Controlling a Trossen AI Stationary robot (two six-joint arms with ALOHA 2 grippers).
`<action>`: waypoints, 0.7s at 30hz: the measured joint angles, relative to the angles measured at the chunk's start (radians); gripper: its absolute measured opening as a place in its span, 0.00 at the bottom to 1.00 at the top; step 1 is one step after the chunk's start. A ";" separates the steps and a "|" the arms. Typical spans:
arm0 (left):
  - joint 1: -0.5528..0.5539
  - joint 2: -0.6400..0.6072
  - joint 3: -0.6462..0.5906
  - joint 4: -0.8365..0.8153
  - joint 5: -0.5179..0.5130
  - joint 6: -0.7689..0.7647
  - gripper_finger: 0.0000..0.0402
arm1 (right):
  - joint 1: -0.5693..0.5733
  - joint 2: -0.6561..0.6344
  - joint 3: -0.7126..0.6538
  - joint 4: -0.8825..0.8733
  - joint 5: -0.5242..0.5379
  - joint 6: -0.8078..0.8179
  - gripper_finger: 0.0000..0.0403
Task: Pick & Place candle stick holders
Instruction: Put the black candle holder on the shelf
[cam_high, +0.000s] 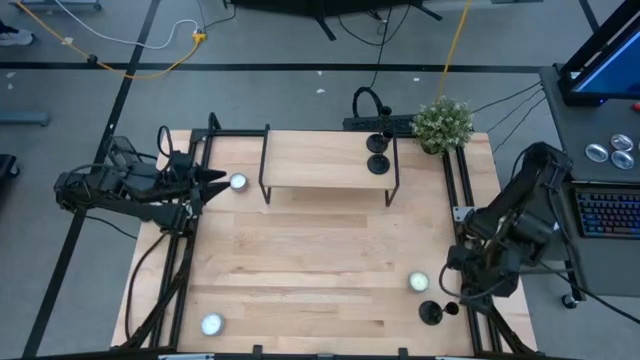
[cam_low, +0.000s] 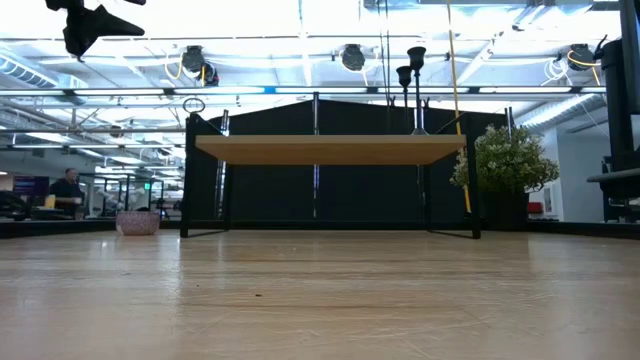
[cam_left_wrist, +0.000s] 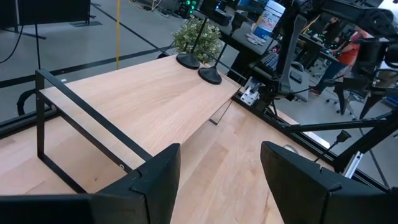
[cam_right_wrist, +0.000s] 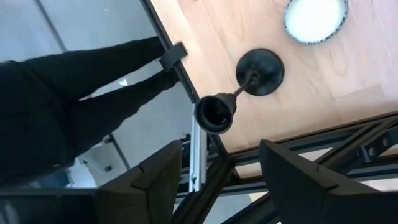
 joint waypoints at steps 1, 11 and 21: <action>0.000 0.000 0.000 0.000 0.000 0.000 0.57 | 0.001 0.007 -0.006 0.000 0.000 0.000 0.52; 0.000 0.000 0.000 0.000 -0.001 0.005 0.57 | 0.000 0.012 -0.149 0.164 -0.007 0.012 0.50; 0.000 0.000 0.000 0.000 -0.002 0.005 0.57 | 0.000 0.012 -0.250 0.252 -0.058 0.023 0.49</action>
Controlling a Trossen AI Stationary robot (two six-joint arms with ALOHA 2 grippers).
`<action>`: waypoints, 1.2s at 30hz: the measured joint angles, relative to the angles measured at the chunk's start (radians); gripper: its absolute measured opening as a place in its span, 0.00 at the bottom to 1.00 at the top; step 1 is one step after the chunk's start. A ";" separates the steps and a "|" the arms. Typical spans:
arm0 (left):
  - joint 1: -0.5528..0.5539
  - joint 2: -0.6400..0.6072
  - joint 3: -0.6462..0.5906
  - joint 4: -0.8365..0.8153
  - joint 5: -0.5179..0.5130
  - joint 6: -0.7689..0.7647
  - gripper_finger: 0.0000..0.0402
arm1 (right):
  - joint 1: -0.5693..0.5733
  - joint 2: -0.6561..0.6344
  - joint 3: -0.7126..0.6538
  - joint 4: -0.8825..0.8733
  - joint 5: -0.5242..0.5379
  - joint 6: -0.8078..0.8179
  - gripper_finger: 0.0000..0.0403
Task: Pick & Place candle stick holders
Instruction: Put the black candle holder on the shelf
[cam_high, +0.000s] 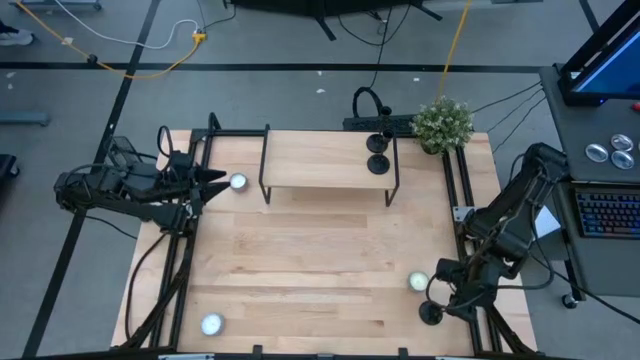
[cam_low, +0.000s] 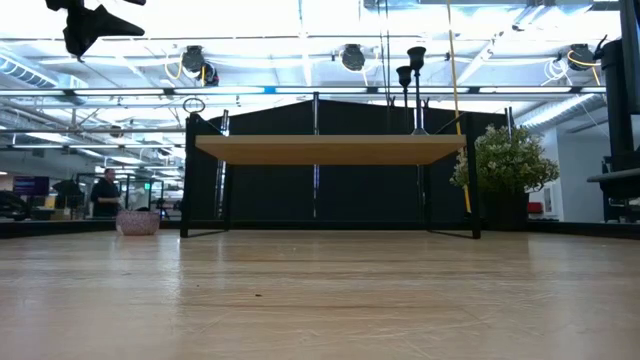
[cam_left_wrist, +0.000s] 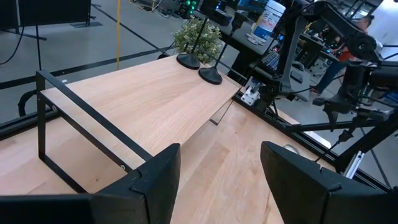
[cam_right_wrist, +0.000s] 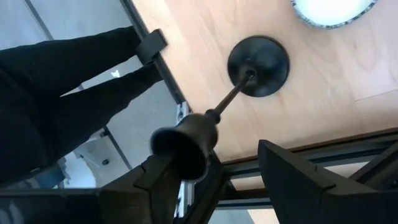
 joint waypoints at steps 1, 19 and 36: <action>0.000 0.000 0.000 0.000 0.000 0.000 0.57 | 0.000 0.000 -0.006 0.001 0.000 0.000 0.49; 0.000 0.000 0.000 0.001 -0.001 -0.006 0.57 | -0.006 -0.003 -0.074 0.031 0.006 -0.005 0.26; 0.000 0.045 0.000 0.090 -0.002 -0.031 0.57 | -0.022 -0.034 -0.084 0.256 -0.055 -0.053 0.02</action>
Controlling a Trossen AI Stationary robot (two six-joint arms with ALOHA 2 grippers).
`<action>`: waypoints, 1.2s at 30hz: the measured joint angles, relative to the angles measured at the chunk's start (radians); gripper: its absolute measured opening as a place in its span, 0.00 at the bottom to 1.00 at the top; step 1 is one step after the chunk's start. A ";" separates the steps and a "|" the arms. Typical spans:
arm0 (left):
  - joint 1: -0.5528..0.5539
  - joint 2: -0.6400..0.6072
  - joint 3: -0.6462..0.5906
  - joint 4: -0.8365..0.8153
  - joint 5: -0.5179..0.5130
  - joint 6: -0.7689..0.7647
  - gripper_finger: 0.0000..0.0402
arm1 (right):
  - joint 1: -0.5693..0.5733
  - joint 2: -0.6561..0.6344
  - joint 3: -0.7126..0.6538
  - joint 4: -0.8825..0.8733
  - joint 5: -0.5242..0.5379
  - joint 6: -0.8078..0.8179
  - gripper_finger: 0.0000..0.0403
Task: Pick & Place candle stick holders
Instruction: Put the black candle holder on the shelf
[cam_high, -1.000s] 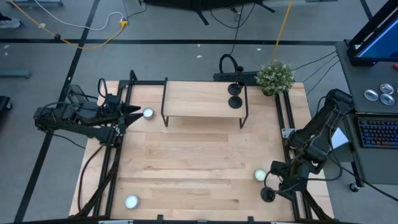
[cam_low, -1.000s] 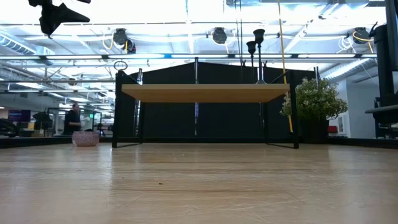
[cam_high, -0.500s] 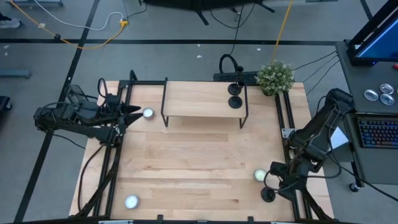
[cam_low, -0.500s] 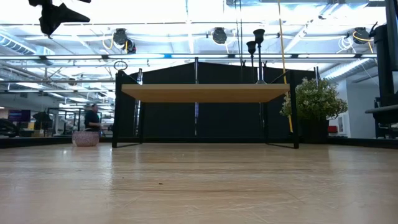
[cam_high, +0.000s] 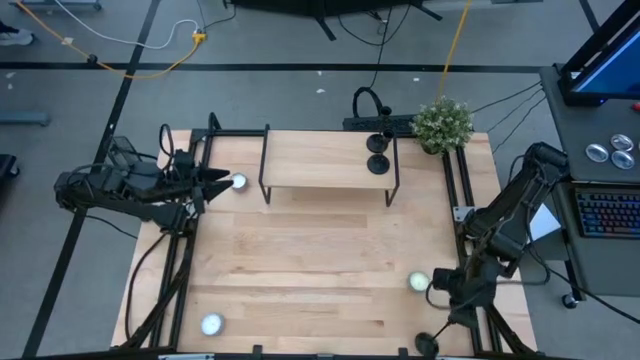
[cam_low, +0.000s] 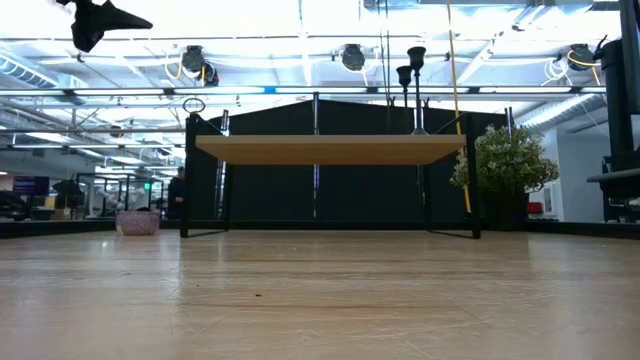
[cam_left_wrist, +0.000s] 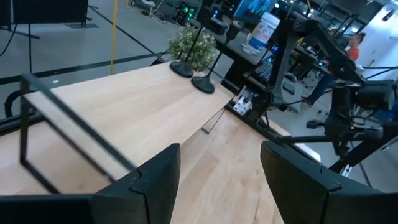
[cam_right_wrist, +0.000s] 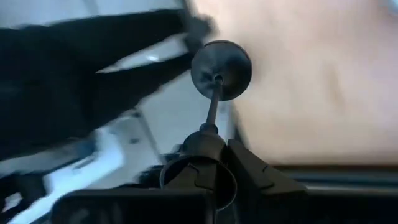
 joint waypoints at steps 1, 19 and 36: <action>0.000 0.012 0.000 0.020 0.000 0.004 0.57 | -0.011 -0.011 0.001 0.020 0.004 -0.005 0.02; 0.000 0.312 0.000 0.389 0.072 0.109 0.57 | -0.504 -0.021 0.004 0.389 0.000 -0.377 0.02; 0.000 0.767 0.157 0.628 0.483 0.097 0.57 | -0.786 0.144 0.036 0.546 -0.150 -0.565 0.02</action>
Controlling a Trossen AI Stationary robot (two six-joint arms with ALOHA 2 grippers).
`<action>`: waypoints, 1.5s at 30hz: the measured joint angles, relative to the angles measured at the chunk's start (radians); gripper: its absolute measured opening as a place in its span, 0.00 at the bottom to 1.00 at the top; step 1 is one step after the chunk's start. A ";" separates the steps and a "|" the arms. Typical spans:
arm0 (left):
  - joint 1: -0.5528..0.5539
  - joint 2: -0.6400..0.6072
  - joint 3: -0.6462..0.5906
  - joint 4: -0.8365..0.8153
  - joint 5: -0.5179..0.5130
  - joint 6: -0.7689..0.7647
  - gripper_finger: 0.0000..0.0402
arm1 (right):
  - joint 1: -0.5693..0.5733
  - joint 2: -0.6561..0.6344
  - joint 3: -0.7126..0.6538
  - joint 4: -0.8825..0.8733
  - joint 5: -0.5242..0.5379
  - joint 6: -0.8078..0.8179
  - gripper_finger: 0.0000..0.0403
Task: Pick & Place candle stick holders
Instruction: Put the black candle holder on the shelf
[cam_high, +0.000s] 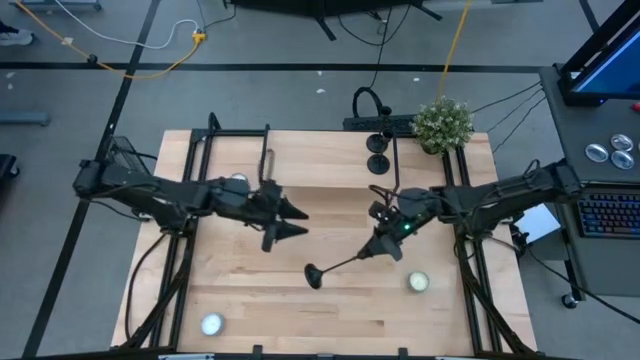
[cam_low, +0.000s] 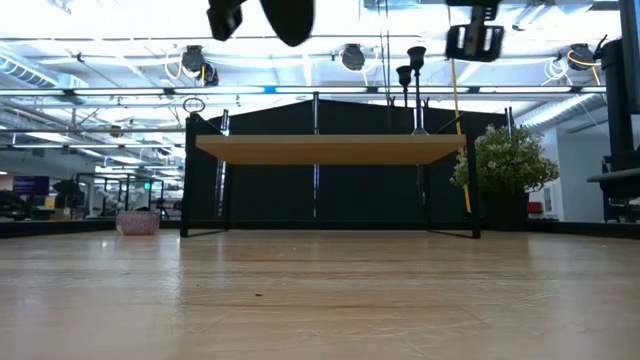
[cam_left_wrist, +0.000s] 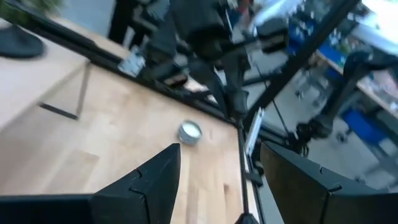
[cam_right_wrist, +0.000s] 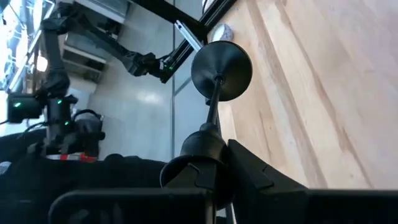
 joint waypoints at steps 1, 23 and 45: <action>0.000 0.024 0.028 -0.033 0.018 0.008 0.57 | -0.005 0.014 0.013 0.002 0.000 -0.012 0.02; 0.000 0.344 0.446 -0.465 0.235 0.140 0.57 | -0.047 0.140 0.143 0.003 0.085 -0.161 0.02; 0.012 0.399 0.446 -0.405 0.258 0.085 0.52 | -0.047 0.140 0.143 0.013 0.100 -0.161 0.02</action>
